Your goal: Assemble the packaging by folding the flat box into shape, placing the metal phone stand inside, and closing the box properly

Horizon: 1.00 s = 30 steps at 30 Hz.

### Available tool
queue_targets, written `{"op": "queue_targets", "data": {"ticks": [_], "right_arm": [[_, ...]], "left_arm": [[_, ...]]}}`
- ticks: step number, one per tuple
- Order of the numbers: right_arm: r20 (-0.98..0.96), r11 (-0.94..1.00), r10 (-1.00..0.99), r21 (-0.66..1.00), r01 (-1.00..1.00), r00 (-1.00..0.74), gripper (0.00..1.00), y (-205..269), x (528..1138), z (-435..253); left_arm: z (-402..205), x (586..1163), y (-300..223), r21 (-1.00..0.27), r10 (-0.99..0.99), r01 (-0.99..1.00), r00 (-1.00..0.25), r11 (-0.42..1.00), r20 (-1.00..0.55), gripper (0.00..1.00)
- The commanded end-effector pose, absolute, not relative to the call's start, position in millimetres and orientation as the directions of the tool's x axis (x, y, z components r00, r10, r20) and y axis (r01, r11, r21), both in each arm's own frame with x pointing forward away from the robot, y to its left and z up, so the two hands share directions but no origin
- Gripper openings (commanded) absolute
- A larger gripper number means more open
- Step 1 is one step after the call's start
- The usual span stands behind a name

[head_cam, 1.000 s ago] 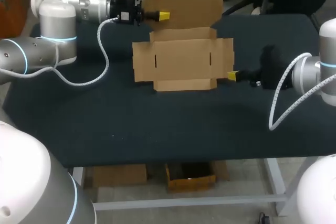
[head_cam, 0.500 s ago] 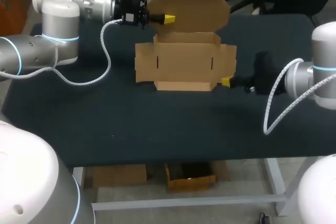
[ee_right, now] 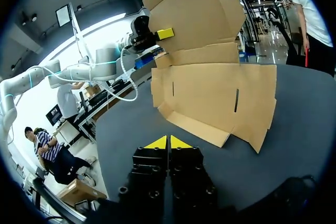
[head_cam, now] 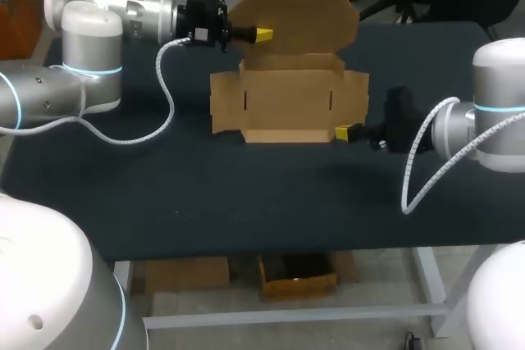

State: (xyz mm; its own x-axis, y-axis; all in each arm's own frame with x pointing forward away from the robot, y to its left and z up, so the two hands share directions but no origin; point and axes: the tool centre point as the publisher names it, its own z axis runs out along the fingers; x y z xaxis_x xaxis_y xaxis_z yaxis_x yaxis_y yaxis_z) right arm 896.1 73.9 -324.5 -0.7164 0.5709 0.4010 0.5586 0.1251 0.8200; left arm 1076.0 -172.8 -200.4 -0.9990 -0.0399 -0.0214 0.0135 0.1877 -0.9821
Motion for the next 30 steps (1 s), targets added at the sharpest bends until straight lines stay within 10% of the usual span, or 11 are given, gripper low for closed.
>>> {"op": "queue_targets", "data": {"ticks": [1,30], "right_arm": [[0.393,0.119,0.583,0.825,0.553,-0.711,0.00,83.1,899.0,-327.1],[0.411,0.047,0.592,0.841,0.539,-0.693,0.00,110.8,905.7,-343.1]], "left_arm": [[-202.9,1069.2,-168.8,-0.984,-0.061,0.019,-0.998,0.177,-0.030,0.00],[-206.1,1065.0,-163.6,-0.988,-0.052,0.025,-0.998,0.154,-0.033,0.00]]}}
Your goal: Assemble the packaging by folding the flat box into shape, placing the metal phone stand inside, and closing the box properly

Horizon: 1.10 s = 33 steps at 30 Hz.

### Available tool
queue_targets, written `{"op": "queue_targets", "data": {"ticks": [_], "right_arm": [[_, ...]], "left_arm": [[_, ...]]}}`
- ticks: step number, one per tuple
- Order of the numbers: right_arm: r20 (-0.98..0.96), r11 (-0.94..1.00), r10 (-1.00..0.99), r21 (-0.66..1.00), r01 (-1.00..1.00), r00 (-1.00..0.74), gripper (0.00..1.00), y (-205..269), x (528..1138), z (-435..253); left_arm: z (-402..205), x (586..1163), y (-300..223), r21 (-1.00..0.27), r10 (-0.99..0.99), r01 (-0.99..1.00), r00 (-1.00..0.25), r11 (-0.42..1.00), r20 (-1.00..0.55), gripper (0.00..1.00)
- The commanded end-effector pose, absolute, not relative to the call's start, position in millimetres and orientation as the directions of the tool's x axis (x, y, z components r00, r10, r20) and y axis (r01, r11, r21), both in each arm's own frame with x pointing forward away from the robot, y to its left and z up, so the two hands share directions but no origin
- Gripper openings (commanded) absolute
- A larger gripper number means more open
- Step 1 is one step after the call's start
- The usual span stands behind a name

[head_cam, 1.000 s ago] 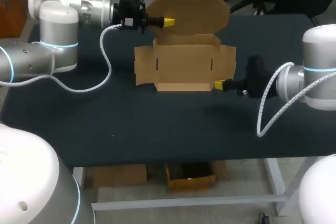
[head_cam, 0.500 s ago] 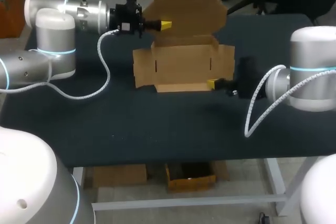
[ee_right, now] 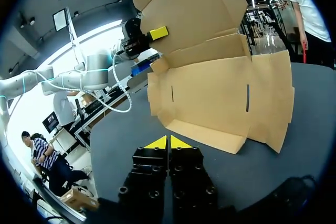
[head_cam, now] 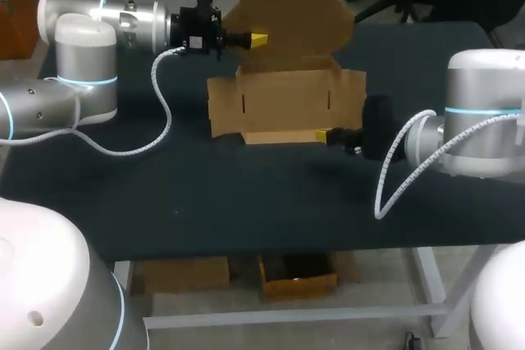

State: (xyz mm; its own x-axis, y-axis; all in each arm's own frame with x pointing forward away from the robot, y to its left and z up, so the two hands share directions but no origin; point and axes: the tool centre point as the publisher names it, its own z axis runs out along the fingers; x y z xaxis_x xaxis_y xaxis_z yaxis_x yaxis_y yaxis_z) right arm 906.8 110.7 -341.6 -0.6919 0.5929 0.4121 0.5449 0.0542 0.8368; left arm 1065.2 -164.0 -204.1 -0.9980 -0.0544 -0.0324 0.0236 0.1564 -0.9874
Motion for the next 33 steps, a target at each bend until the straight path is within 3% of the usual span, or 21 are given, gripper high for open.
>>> {"op": "queue_targets", "data": {"ticks": [1,33], "right_arm": [[0.411,0.047,0.592,0.841,0.539,-0.693,0.00,110.8,905.7,-343.1],[0.331,0.097,0.636,0.862,0.497,-0.697,0.00,169.0,945.6,-394.8]], "left_arm": [[-206.1,1065.0,-163.6,-0.988,-0.052,0.025,-0.998,0.154,-0.033,0.00],[-206.1,1065.0,-163.6,-0.988,-0.052,0.025,-0.998,0.154,-0.033,0.00]]}}
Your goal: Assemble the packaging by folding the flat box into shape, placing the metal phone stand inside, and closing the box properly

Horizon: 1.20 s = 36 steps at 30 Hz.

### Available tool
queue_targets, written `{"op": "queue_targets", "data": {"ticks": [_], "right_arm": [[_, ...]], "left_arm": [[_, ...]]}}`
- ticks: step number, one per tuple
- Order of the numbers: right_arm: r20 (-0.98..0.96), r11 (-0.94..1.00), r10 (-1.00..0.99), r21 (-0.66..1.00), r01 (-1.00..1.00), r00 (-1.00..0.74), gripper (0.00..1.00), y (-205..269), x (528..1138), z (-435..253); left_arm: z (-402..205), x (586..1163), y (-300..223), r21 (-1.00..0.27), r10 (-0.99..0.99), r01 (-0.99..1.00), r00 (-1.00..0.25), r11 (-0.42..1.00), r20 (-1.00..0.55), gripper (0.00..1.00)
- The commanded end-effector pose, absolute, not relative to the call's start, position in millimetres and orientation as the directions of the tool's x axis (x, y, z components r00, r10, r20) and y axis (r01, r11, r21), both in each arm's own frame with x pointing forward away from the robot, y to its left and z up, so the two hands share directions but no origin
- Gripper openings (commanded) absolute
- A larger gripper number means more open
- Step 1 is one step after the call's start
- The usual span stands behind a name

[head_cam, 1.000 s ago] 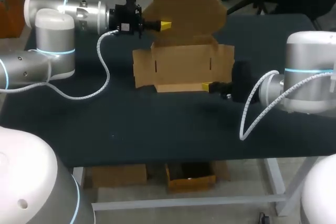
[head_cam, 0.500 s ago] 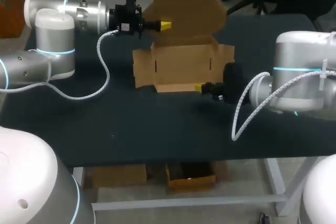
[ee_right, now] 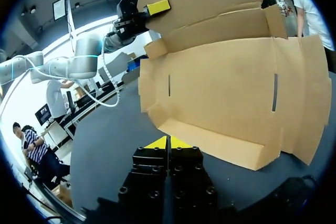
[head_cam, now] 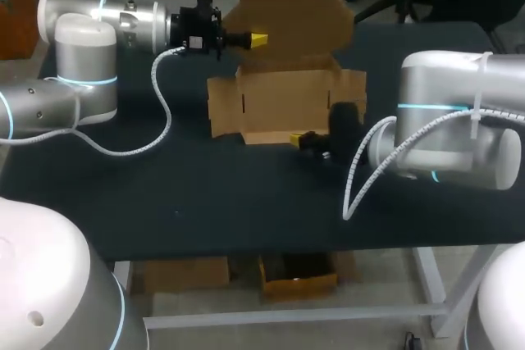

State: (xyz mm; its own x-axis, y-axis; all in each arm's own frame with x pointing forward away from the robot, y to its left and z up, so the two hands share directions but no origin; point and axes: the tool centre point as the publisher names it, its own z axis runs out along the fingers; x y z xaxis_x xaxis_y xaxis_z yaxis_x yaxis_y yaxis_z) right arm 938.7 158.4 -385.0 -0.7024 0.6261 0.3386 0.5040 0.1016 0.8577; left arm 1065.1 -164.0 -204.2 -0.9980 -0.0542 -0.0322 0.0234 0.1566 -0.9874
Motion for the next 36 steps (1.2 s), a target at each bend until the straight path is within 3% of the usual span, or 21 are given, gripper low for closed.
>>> {"op": "queue_targets", "data": {"ticks": [1,36], "right_arm": [[0.322,0.104,0.646,0.862,0.497,-0.693,0.00,169.2,946.9,-395.7],[0.319,0.111,0.678,0.846,0.521,-0.662,0.00,176.2,974.0,-425.1]], "left_arm": [[-206.1,1065.0,-163.6,-0.988,-0.052,0.025,-0.998,0.154,-0.033,0.00],[-206.1,1065.0,-163.6,-0.988,-0.052,0.025,-0.998,0.154,-0.033,0.00]]}}
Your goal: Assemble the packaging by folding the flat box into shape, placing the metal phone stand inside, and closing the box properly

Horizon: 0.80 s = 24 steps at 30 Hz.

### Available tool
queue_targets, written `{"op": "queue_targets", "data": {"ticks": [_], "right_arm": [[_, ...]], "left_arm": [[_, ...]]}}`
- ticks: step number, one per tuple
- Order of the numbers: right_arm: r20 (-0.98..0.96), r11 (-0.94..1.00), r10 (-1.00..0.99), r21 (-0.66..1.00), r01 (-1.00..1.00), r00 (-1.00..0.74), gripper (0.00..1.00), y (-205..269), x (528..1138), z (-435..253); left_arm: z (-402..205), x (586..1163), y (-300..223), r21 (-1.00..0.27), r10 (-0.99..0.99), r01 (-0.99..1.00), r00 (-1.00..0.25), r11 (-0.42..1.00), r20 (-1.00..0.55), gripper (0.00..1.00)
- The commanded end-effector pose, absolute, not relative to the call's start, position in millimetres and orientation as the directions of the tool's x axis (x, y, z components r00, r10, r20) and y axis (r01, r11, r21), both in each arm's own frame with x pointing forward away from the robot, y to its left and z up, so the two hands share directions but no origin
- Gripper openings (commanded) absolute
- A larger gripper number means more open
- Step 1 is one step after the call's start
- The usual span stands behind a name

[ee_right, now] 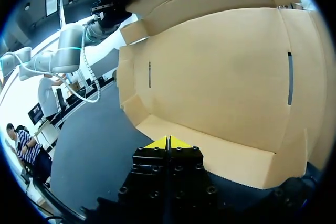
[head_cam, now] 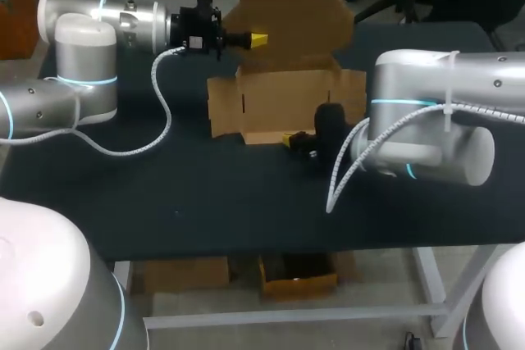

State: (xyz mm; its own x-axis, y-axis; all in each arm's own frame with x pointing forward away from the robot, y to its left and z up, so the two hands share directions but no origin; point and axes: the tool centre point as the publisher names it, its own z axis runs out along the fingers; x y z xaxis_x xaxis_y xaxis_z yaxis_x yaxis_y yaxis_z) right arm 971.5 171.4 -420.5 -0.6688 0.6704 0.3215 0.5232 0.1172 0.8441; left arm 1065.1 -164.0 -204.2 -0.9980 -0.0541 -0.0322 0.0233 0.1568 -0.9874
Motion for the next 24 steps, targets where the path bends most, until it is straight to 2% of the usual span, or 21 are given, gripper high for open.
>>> {"op": "queue_targets", "data": {"ticks": [1,24], "right_arm": [[0.317,0.112,0.680,0.846,0.521,-0.661,0.00,176.5,974.5,-425.5],[0.327,0.097,0.689,0.843,0.530,-0.646,0.00,173.8,976.3,-429.6]], "left_arm": [[-206.1,1065.0,-163.6,-0.988,-0.052,0.025,-0.998,0.154,-0.033,0.00],[-206.1,1065.0,-163.6,-0.988,-0.052,0.025,-0.998,0.154,-0.033,0.00]]}}
